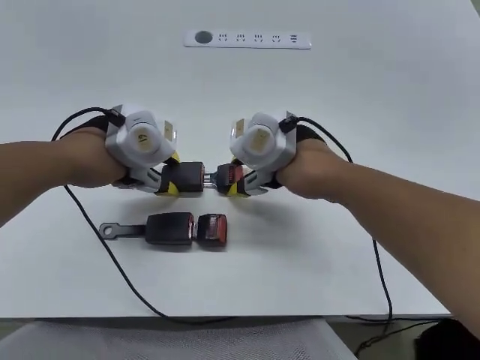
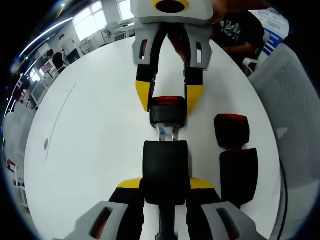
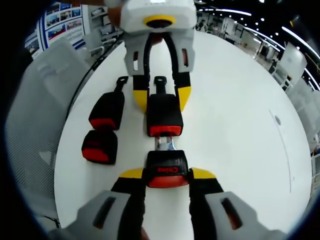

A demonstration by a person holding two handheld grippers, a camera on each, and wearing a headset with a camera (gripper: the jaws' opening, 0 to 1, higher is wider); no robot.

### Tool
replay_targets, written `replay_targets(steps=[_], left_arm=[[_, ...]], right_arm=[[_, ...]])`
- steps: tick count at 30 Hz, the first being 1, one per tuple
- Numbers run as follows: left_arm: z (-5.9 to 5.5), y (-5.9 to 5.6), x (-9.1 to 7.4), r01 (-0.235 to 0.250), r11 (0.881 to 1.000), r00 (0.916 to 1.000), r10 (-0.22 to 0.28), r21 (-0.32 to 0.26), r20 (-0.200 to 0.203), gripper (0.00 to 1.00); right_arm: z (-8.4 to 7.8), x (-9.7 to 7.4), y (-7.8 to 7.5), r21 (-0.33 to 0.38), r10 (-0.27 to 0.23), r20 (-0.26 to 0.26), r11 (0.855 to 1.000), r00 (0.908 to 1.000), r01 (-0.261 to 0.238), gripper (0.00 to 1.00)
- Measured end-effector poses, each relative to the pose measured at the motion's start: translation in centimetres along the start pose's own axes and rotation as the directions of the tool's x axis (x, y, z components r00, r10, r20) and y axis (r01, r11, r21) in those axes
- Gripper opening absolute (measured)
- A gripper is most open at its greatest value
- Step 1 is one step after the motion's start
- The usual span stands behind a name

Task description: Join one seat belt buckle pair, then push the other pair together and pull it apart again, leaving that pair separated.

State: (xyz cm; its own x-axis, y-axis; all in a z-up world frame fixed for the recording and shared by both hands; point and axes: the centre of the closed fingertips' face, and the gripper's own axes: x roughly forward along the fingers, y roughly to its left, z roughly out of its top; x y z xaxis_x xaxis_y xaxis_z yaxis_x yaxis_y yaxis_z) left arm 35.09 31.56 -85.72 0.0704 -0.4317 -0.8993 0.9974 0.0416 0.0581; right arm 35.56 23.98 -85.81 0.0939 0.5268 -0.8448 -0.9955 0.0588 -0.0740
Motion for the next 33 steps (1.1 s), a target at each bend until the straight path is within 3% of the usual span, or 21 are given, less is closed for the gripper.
replay_targets(steps=[3, 13, 25, 31, 32, 33], left_arm=[[0.0, 0.0, 0.0, 0.001, 1.000, 1.0000, -0.001, -0.002, -0.005, 0.32], [0.0, 0.0, 0.0, 0.007, 1.000, 0.9998, -0.007, -0.007, -0.017, 0.32], [0.1, 0.0, -0.1, -0.004, 1.000, 0.9998, 0.004, -0.027, -0.020, 0.33], [0.1, -0.1, -0.1, -0.011, 0.999, 0.9993, 0.010, -0.038, -0.035, 0.33], [0.1, -0.1, -0.1, -0.016, 0.999, 0.9990, 0.014, -0.043, -0.043, 0.33], [0.1, -0.1, -0.1, -0.020, 0.999, 0.9985, 0.018, -0.047, -0.051, 0.33]], right_arm=[[-1.1, -0.7, -0.1, 0.035, -0.001, 0.000, 0.999, 1.0000, 0.001, 0.33], [-5.4, -3.2, 0.0, 0.051, -0.022, -0.038, 0.998, 0.9990, 0.024, 0.33], [-10.7, -7.3, 1.1, 0.075, -0.040, -0.108, 0.996, 0.9934, 0.048, 0.33], [-12.4, -8.3, 1.4, 0.070, -0.050, -0.149, 0.996, 0.9876, 0.061, 0.34], [-13.2, -8.5, 1.8, 0.069, -0.037, -0.185, 0.996, 0.9820, 0.051, 0.36], [-12.8, -8.3, 1.4, 0.079, -0.056, -0.148, 0.994, 0.9873, 0.069, 0.36]])
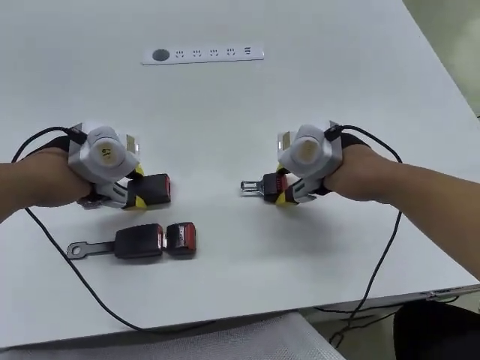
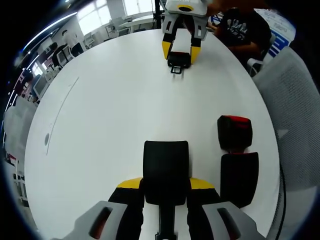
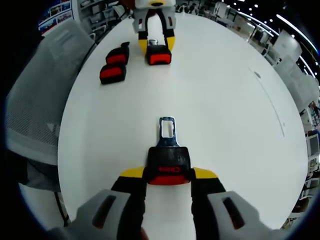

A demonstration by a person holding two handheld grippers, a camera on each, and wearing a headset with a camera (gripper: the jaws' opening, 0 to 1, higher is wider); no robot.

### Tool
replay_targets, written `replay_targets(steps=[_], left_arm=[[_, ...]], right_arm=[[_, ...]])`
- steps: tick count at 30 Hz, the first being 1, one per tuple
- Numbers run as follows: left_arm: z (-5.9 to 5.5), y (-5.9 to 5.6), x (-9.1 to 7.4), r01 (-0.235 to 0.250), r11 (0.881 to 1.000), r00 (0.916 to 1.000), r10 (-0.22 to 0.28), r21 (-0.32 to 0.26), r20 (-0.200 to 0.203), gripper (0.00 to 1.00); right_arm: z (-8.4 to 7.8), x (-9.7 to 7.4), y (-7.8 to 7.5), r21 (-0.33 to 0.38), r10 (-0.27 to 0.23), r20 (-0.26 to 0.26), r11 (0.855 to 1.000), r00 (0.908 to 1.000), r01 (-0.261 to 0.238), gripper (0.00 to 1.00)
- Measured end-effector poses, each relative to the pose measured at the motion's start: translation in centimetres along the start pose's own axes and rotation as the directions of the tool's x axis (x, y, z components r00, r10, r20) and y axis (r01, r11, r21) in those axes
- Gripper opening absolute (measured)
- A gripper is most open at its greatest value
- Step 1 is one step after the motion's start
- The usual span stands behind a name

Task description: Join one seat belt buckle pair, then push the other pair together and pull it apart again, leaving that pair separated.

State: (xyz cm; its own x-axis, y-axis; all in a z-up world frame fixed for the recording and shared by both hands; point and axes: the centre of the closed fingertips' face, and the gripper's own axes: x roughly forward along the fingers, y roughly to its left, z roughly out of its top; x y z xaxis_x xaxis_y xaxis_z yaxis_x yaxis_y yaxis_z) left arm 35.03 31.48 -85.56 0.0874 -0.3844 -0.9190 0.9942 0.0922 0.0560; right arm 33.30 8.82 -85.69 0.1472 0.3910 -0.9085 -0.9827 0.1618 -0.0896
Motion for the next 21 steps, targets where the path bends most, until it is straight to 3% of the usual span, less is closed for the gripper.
replay_targets(steps=[6, 9, 11, 13, 14, 16, 18, 21], left_arm=[[0.1, 0.0, -0.2, -0.037, 0.999, 0.9990, 0.037, -0.002, -0.026, 0.34], [0.2, 0.3, -0.3, -0.071, 0.997, 0.9970, 0.071, 0.007, -0.028, 0.43], [0.3, 0.1, -0.4, -0.073, 0.997, 0.9970, 0.073, 0.005, -0.025, 0.52], [0.4, 0.0, -1.0, -0.088, 0.996, 0.9960, 0.088, 0.005, -0.014, 0.54], [0.5, 0.1, -1.3, -0.101, 0.995, 0.9949, 0.101, 0.000, -0.005, 0.55], [1.1, 0.6, -2.9, -0.146, 0.988, 0.9879, 0.148, -0.043, 0.045, 0.57], [1.4, 0.5, -4.0, -0.172, 0.981, 0.9798, 0.180, -0.091, 0.088, 0.60], [0.8, -0.4, -5.0, -0.193, 0.977, 0.9745, 0.202, -0.091, 0.098, 0.64]], right_arm=[[-0.2, -0.1, -0.6, -0.003, -0.045, -0.018, 0.999, 0.9988, 0.045, 0.42], [0.2, -0.1, -1.4, -0.018, -0.114, 0.016, 0.993, 0.9934, 0.114, 0.47], [0.0, -0.1, -1.5, 0.049, -0.142, 0.017, 0.989, 0.9897, 0.141, 0.53], [-0.1, -0.5, -1.6, 0.065, -0.168, 0.039, 0.984, 0.9850, 0.165, 0.58], [0.0, -0.7, -1.5, 0.111, -0.176, 0.058, 0.979, 0.9827, 0.169, 0.59], [0.2, -1.5, -1.5, 0.199, -0.201, 0.091, 0.963, 0.9752, 0.180, 0.61], [1.1, -2.8, -1.3, 0.251, -0.236, 0.161, 0.949, 0.9585, 0.191, 0.64], [1.7, -4.1, -0.3, 0.287, -0.262, 0.209, 0.937, 0.9421, 0.198, 0.68]])
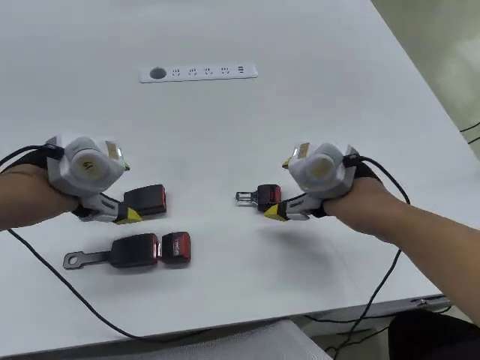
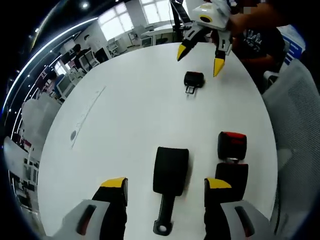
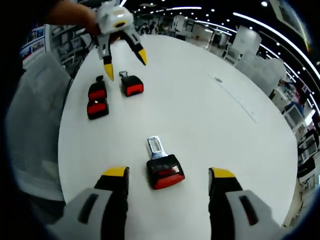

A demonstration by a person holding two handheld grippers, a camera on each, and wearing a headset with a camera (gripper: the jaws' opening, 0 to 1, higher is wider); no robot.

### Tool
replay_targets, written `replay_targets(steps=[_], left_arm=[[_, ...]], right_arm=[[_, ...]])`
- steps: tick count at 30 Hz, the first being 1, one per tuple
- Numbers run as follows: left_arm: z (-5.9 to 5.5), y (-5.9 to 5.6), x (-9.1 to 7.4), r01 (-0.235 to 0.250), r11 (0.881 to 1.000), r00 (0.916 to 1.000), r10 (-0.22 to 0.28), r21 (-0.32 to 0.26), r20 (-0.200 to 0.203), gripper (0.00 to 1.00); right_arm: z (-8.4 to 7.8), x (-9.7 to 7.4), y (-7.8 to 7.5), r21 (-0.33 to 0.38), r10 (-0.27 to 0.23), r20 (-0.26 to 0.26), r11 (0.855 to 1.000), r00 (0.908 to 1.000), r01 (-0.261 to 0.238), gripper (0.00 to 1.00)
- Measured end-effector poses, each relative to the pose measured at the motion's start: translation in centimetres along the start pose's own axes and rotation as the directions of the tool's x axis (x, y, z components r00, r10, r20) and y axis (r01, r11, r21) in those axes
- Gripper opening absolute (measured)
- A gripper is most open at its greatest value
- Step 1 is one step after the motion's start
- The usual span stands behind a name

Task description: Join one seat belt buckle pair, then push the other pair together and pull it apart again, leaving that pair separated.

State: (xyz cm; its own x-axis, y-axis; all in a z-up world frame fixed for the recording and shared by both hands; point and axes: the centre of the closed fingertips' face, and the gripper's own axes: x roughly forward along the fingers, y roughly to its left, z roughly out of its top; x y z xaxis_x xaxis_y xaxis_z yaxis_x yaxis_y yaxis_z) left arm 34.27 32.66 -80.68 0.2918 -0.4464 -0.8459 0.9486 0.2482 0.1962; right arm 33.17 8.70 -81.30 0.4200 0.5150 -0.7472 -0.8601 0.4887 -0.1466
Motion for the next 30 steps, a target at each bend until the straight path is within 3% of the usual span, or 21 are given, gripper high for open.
replay_targets(steps=[5, 10, 13, 15, 16, 18, 24, 26, 30], left_arm=[[-1.0, -1.5, -2.0, -0.035, 0.998, 0.9990, 0.036, -0.061, 0.024, 0.71], [-1.1, -2.4, -4.3, -0.090, 0.986, 0.9903, 0.104, -0.142, 0.093, 0.81], [-1.9, -3.8, -5.3, -0.085, 0.981, 0.9886, 0.105, -0.171, 0.108, 0.86], [-2.6, -4.5, -6.2, -0.099, 0.980, 0.9859, 0.120, -0.172, 0.117, 0.82], [-3.0, -4.7, -6.4, -0.098, 0.978, 0.9857, 0.121, -0.186, 0.117, 0.79], [-3.8, -5.4, -6.8, -0.093, 0.964, 0.9832, 0.129, -0.251, 0.130, 0.83], [-4.8, -6.2, -7.8, -0.106, 0.945, 0.9768, 0.157, -0.308, 0.146, 0.92], [-5.1, -6.3, -8.0, -0.113, 0.939, 0.9738, 0.170, -0.325, 0.151, 0.96], [-6.0, -6.7, -8.5, -0.121, 0.929, 0.9700, 0.186, -0.351, 0.157, 1.00]], right_arm=[[-0.1, -2.1, 2.2, 0.071, -0.037, 0.055, 0.997, 0.9978, 0.033, 0.71], [-0.1, -3.6, 4.1, 0.097, -0.033, 0.068, 0.995, 0.9972, 0.026, 0.73], [0.3, -4.4, 4.7, 0.111, -0.044, 0.091, 0.993, 0.9949, 0.034, 0.79], [0.4, -4.8, 5.1, 0.123, -0.050, 0.099, 0.992, 0.9939, 0.037, 0.84], [0.3, -4.9, 5.3, 0.126, -0.048, 0.097, 0.991, 0.9941, 0.036, 0.85], [0.1, -5.3, 5.7, 0.119, -0.049, 0.090, 0.992, 0.9947, 0.038, 0.84], [-0.6, -6.0, 6.6, 0.110, -0.048, 0.089, 0.993, 0.9949, 0.038, 0.87], [-0.7, -6.2, 7.3, 0.137, -0.019, 0.096, 0.991, 0.9952, 0.006, 0.83], [-0.9, -6.2, 7.8, 0.121, -0.029, 0.100, 0.992, 0.9945, 0.017, 0.85]])
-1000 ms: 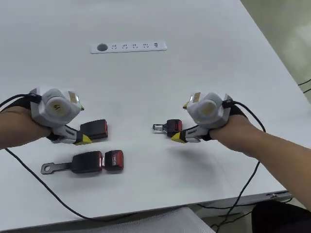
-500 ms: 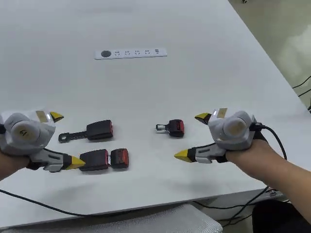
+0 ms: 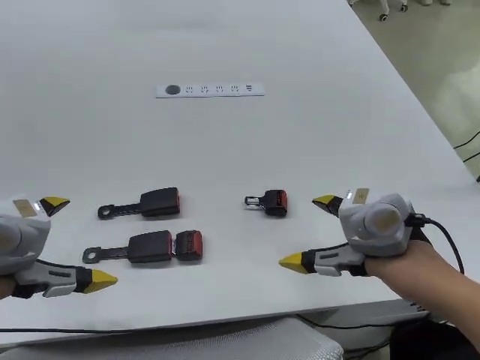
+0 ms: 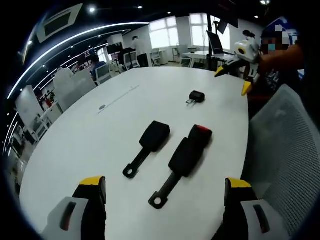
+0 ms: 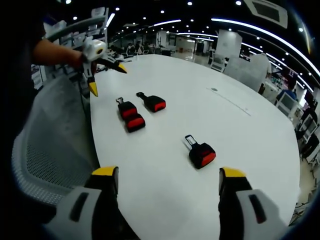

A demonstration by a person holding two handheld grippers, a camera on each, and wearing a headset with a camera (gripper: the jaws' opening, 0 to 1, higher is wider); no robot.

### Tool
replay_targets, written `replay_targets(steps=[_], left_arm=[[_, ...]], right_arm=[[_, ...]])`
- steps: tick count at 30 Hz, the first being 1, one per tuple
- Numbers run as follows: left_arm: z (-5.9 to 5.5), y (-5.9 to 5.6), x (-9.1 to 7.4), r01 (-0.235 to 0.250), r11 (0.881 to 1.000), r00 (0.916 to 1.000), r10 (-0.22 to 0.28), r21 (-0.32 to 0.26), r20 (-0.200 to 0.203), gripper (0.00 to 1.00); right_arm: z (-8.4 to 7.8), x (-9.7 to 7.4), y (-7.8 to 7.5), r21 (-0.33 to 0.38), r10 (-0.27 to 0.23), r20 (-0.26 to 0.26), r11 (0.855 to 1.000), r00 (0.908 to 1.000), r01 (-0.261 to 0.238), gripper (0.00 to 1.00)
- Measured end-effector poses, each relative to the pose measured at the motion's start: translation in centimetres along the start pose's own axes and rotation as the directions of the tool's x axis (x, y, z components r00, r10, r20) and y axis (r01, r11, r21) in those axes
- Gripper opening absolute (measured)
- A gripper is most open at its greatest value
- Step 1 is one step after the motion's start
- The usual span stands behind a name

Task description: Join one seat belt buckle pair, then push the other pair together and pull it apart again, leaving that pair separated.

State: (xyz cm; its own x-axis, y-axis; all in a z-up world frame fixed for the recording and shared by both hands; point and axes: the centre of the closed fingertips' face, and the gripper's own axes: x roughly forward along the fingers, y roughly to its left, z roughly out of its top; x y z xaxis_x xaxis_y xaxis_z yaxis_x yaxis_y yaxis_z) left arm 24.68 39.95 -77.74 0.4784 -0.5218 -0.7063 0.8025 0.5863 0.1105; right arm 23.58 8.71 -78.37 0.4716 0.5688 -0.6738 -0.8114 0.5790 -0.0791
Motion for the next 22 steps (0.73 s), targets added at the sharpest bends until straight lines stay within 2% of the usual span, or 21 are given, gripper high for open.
replay_targets(steps=[3, 4, 7, 12, 18, 22], left_arm=[[-0.3, 0.0, -0.6, -0.012, 1.000, 0.9997, 0.012, -0.028, 0.019, 1.00], [-0.5, 0.0, -0.8, -0.015, 0.998, 0.9996, 0.017, -0.053, 0.022, 1.00], [-0.9, -0.1, -1.1, -0.022, 0.998, 0.9994, 0.024, -0.063, 0.024, 1.00], [-1.8, -0.2, -1.4, -0.031, 0.995, 0.9992, 0.033, -0.095, 0.021, 1.00], [-1.8, -0.1, -1.4, -0.042, 0.994, 0.9985, 0.045, -0.098, 0.030, 1.00], [-2.1, 0.4, -1.2, -0.043, 0.995, 0.9989, 0.044, -0.093, 0.016, 1.00]], right_arm=[[0.0, 0.0, 0.1, -0.005, -0.014, 0.006, 1.000, 0.9999, 0.014, 0.94], [0.1, 0.0, 0.0, 0.008, -0.016, 0.012, 1.000, 0.9998, 0.016, 0.97], [0.2, 0.1, -0.1, 0.026, -0.024, 0.019, 0.999, 0.9995, 0.024, 1.00], [0.5, 0.0, -0.4, 0.047, -0.045, 0.028, 0.998, 0.9986, 0.043, 1.00], [-0.1, 0.4, -0.3, 0.070, -0.038, 0.020, 0.997, 0.9991, 0.036, 1.00], [-0.5, 0.5, -0.6, 0.067, -0.035, 0.002, 0.997, 0.9994, 0.035, 1.00]])
